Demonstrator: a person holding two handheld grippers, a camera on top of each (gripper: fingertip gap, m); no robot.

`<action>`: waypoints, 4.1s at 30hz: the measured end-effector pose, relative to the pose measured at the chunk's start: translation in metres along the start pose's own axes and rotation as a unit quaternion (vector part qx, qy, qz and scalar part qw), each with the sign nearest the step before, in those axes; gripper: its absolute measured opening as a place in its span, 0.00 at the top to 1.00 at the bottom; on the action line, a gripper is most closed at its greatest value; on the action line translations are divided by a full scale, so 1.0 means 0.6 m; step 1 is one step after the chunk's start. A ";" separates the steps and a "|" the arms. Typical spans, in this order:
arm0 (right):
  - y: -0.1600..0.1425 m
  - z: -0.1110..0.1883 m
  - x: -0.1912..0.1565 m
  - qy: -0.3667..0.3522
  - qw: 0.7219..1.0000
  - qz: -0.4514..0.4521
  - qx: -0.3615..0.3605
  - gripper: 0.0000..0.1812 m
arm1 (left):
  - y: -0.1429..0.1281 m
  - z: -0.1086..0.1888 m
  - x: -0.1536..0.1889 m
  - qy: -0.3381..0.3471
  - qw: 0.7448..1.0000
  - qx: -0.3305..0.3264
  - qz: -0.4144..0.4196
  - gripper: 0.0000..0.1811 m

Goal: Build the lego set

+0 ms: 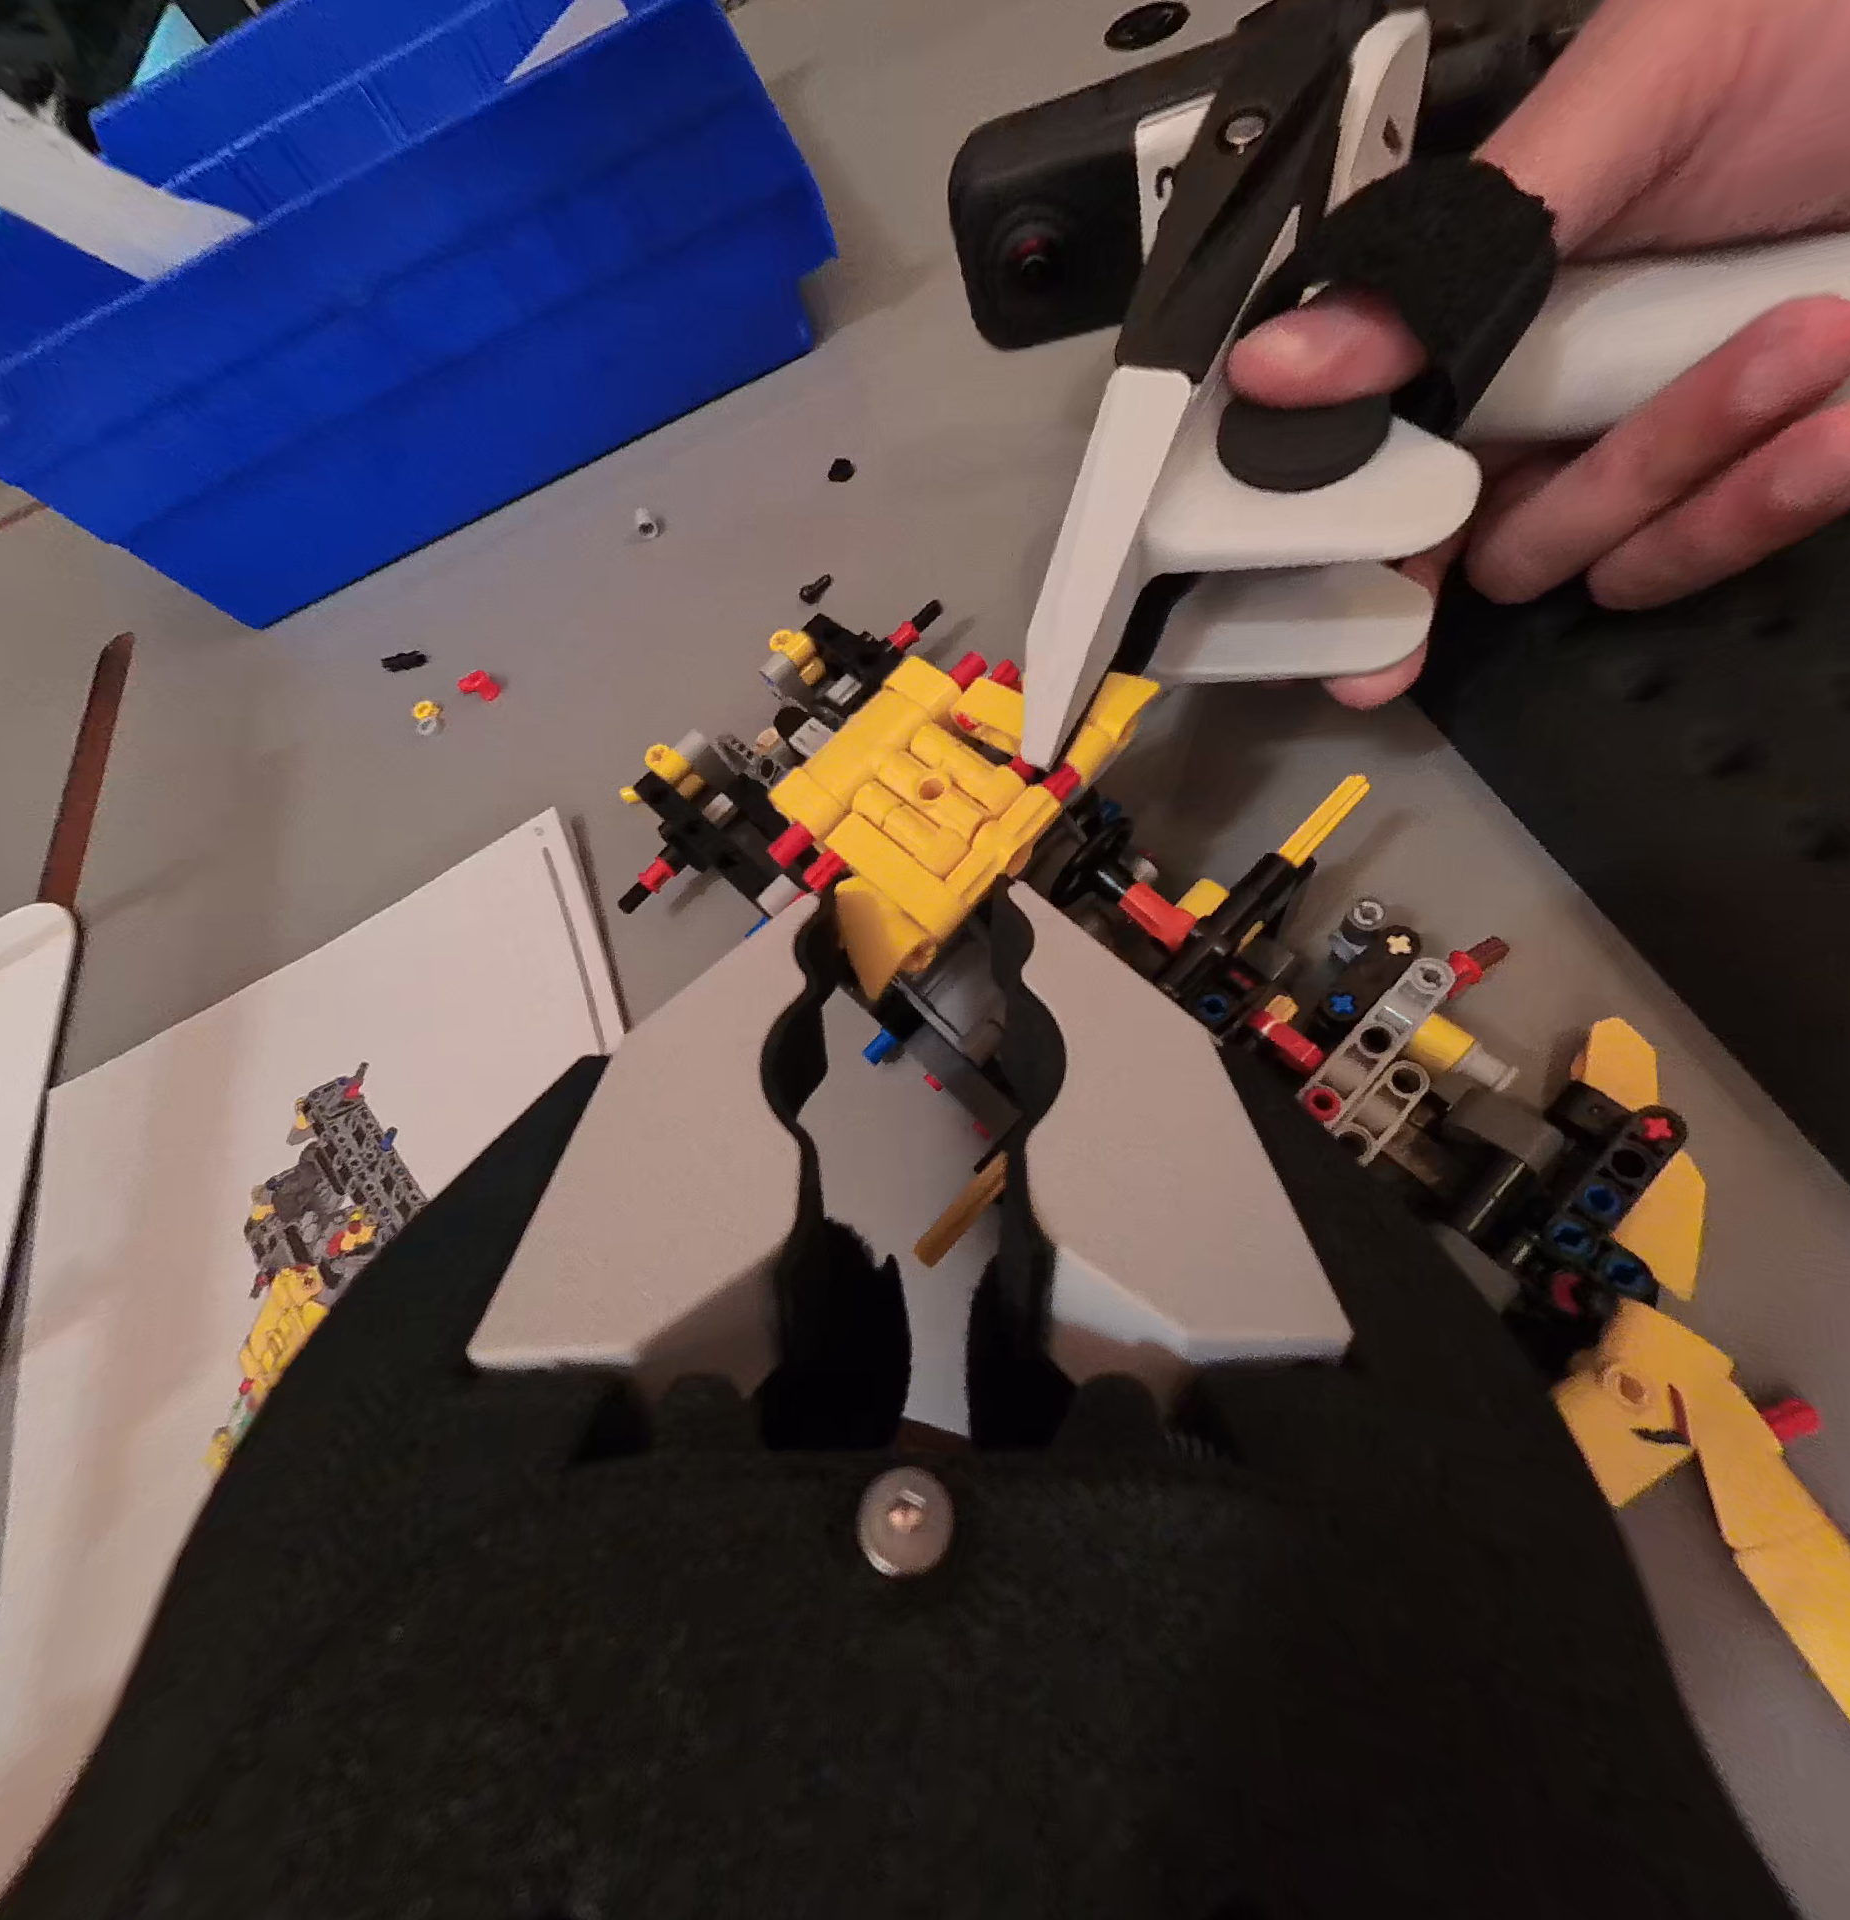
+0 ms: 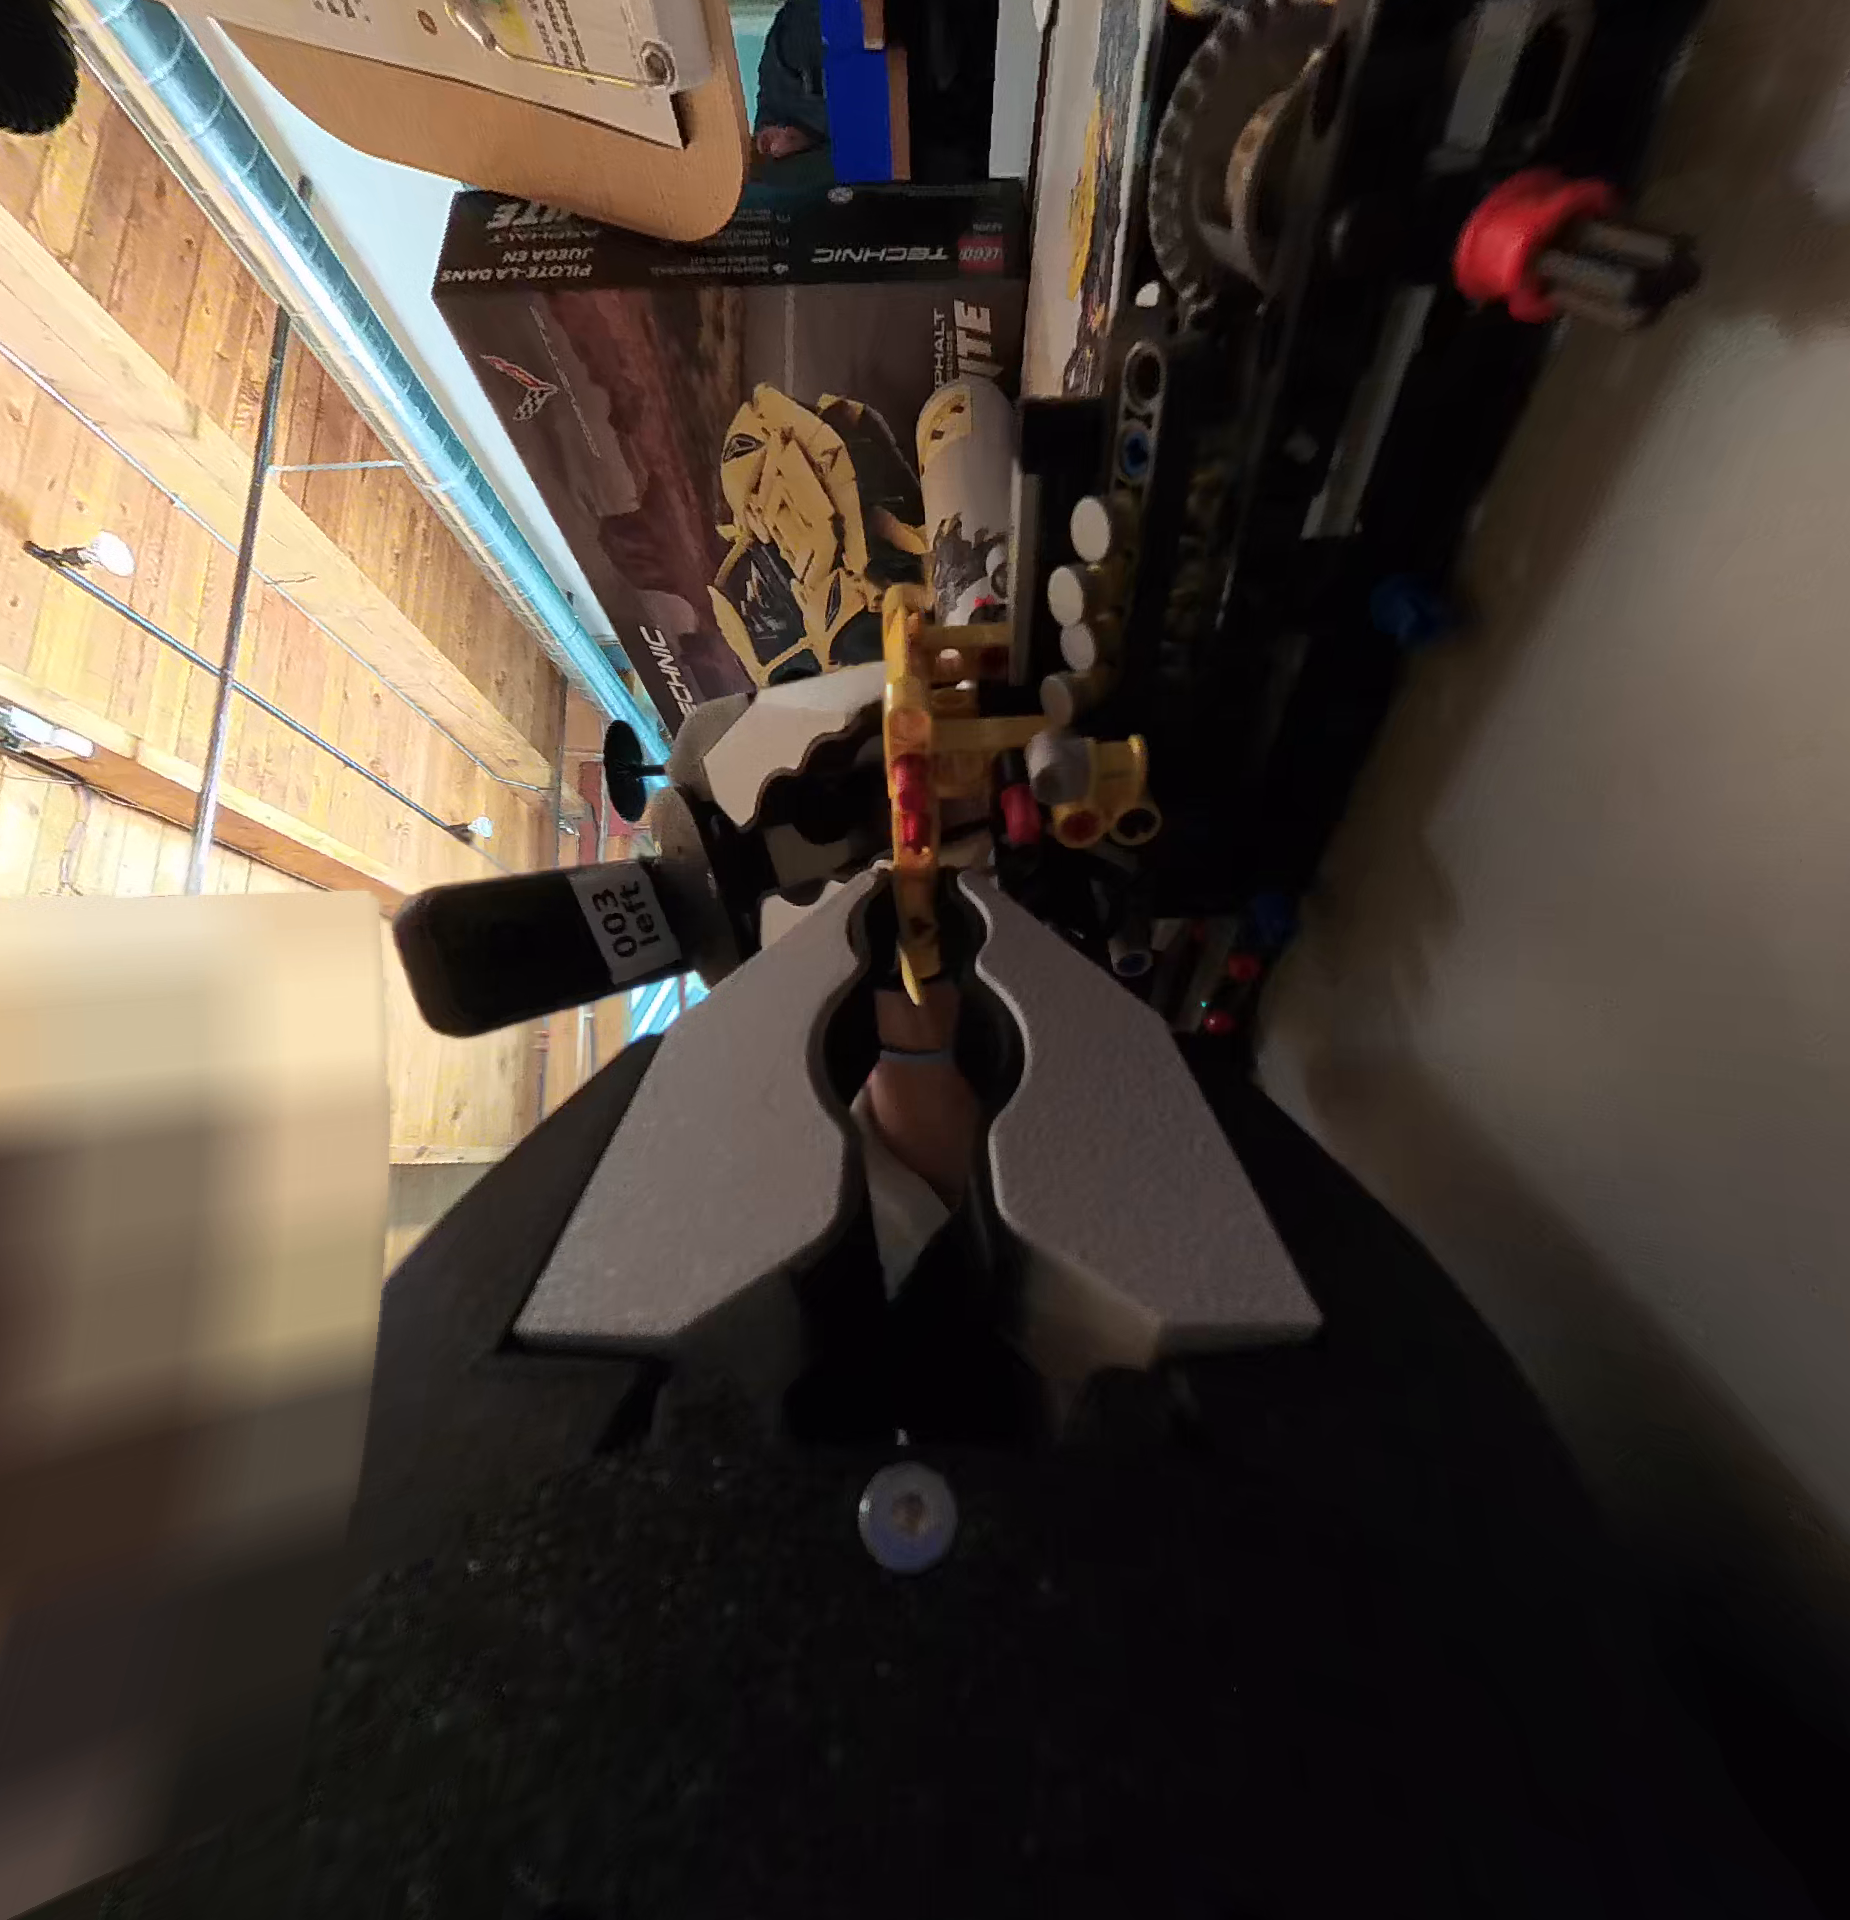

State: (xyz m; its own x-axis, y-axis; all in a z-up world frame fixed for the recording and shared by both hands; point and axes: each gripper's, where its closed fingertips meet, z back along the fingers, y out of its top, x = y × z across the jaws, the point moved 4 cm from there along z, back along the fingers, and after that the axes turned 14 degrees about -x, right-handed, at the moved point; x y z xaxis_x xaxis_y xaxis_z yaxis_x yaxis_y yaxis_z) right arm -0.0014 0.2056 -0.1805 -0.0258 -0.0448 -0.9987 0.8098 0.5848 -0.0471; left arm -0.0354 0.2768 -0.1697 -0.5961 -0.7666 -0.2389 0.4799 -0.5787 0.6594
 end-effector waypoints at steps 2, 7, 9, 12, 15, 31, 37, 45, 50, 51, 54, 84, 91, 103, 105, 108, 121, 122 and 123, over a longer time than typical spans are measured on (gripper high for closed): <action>0.002 0.000 -0.003 -0.022 0.999 0.024 0.010 0.97 | -0.002 0.000 -0.003 -0.012 1.000 0.002 0.011 0.84; 0.000 0.004 -0.008 -0.026 0.999 0.036 0.027 0.89 | -0.003 0.001 -0.003 -0.020 1.000 0.007 0.008 0.85; -0.005 0.008 -0.011 -0.022 0.999 0.039 0.025 0.90 | -0.002 0.000 -0.003 -0.021 1.000 0.007 0.008 0.85; -0.014 0.010 -0.011 -0.030 0.999 0.040 0.021 0.91 | -0.002 0.000 -0.002 -0.022 1.000 0.010 0.012 0.85; -0.014 0.009 -0.006 -0.050 0.998 0.045 0.020 0.97 | -0.002 -0.001 -0.002 -0.019 1.000 0.008 0.011 0.85; -0.014 0.002 -0.005 -0.069 0.995 0.067 0.003 0.98 | 0.000 -0.002 0.000 0.012 1.000 -0.009 -0.012 0.85; -0.011 0.003 -0.006 -0.078 0.993 0.075 -0.052 0.97 | -0.002 0.000 0.002 0.007 1.000 -0.006 -0.022 0.85; -0.001 0.019 -0.009 -0.073 0.995 0.066 -0.008 0.96 | 0.002 -0.004 0.007 -0.004 1.000 0.003 -0.015 0.86; -0.001 0.019 -0.007 -0.072 0.995 0.063 -0.014 0.97 | 0.003 -0.004 0.009 0.004 1.000 -0.001 -0.016 0.87; -0.001 0.021 -0.007 -0.066 0.996 0.058 -0.018 0.97 | 0.004 -0.004 0.010 0.006 1.000 0.001 -0.015 0.87; 0.000 0.021 -0.006 -0.058 0.997 0.051 -0.027 0.98 | 0.005 -0.005 0.011 0.006 1.000 0.001 -0.014 0.87; -0.016 0.048 -0.032 -0.136 0.968 0.185 -0.103 0.86 | 0.008 -0.005 0.013 -0.030 0.999 0.027 -0.023 0.86; -0.018 0.027 -0.009 -0.084 0.983 0.123 -0.104 0.96 | 0.003 -0.003 0.013 -0.027 0.999 0.028 -0.026 0.86; -0.019 0.022 0.000 -0.052 0.986 0.072 -0.140 0.98 | 0.005 -0.005 0.017 -0.023 0.998 0.023 -0.055 0.87; -0.019 0.022 -0.001 -0.046 0.987 0.068 -0.142 0.98 | 0.005 -0.005 0.017 -0.022 0.997 0.016 -0.071 0.87; -0.018 0.027 -0.003 -0.033 0.990 0.058 -0.127 0.97 | 0.007 -0.007 0.015 -0.026 0.997 0.015 -0.074 0.87; -0.008 0.024 -0.004 -0.047 0.995 0.062 -0.057 0.97 | 0.011 -0.008 0.018 -0.013 0.998 0.004 -0.068 0.87; -0.008 0.025 -0.003 -0.047 0.995 0.060 -0.058 0.97 | 0.012 -0.008 0.019 -0.012 0.998 0.007 -0.066 0.87; -0.008 0.026 -0.003 -0.047 0.995 0.057 -0.059 0.97 | 0.014 -0.009 0.019 -0.010 0.998 0.008 -0.066 0.87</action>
State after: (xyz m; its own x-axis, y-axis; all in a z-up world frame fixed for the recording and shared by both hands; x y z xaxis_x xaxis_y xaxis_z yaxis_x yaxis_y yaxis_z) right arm 0.0038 0.1901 -0.1783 0.1223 -0.0448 -0.9915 0.7296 0.6814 0.0592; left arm -0.0349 0.2617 -0.1709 -0.6659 -0.6786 -0.3100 0.3864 -0.6692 0.6347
